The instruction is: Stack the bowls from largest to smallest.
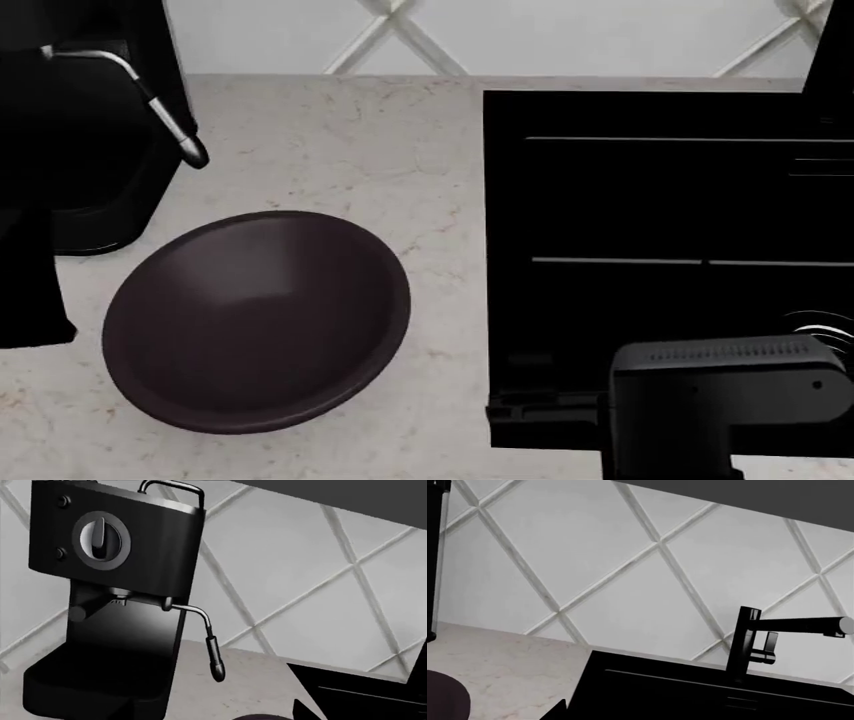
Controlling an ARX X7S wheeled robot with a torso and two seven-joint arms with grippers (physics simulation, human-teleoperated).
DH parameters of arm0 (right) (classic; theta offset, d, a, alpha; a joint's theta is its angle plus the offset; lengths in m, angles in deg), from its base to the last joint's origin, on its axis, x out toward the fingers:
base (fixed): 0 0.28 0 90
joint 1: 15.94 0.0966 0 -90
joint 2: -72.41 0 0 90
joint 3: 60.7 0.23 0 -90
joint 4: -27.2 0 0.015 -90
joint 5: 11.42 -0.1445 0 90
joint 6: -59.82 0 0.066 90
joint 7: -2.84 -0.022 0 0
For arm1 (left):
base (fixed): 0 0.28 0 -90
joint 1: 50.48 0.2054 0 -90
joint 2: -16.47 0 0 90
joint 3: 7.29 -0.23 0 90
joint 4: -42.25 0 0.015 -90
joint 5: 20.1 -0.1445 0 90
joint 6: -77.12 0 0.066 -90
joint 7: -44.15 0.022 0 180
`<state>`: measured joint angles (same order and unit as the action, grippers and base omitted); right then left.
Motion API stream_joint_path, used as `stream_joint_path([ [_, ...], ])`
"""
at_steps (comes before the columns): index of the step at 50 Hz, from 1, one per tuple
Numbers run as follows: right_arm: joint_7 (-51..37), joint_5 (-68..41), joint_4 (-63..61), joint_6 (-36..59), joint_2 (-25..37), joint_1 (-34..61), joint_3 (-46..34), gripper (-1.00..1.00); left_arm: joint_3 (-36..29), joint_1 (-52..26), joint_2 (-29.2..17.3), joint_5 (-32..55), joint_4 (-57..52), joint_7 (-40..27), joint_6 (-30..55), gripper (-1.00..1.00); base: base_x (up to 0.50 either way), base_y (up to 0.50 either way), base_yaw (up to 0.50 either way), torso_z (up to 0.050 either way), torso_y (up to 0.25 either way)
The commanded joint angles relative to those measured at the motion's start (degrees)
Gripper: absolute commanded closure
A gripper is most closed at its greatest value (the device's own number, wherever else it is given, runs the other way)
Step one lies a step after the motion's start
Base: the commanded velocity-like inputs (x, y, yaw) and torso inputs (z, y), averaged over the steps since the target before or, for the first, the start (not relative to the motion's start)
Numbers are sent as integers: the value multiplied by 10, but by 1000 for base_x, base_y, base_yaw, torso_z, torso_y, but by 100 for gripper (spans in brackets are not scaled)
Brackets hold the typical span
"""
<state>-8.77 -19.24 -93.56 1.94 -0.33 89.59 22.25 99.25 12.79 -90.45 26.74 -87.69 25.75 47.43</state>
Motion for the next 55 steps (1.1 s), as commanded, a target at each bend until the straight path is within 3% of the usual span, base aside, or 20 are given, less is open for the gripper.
stream_joint_path([
  [1, -2, 0, 4, -9, 2, -5, -3, -100, 144, -120, 1, 314, 58, -169, 267, -100, 0, 0, 0, 0, 0],
  [3, -3, 0, 5, -14, 2, -10, -2, -100, 150, -127, -11, 413, 105, -250, 288, -100, 0, 0, 0, 0, 0],
  [5, -4, -1, 5, -16, 2, -12, -1, -100, 146, -125, -19, 455, 126, -288, 279, -100, 0, 0, 0, 0, 0],
  [12, -5, 0, 10, -20, 1, -13, -4, -100, 92, -122, -46, 530, 165, -360, 266, -100, 0, 0, 0, 0, 0],
  [25, -8, -5, 13, -35, 1, -22, -3, -100, 11, -167, -83, 530, 207, -393, 254, -100, 0, 0, 0, 0, 0],
  [41, -10, -2, 20, -31, 4, -14, -14, -100, 9, -132, -69, 454, 235, -316, 212, -100, 0, 0, 0, 0, 0],
  [55, -14, -2, 18, -27, 8, -18, -15, -100, -29, -135, -65, 358, 277, -241, 170, -100, 0, 0, 0, 0, 0],
])
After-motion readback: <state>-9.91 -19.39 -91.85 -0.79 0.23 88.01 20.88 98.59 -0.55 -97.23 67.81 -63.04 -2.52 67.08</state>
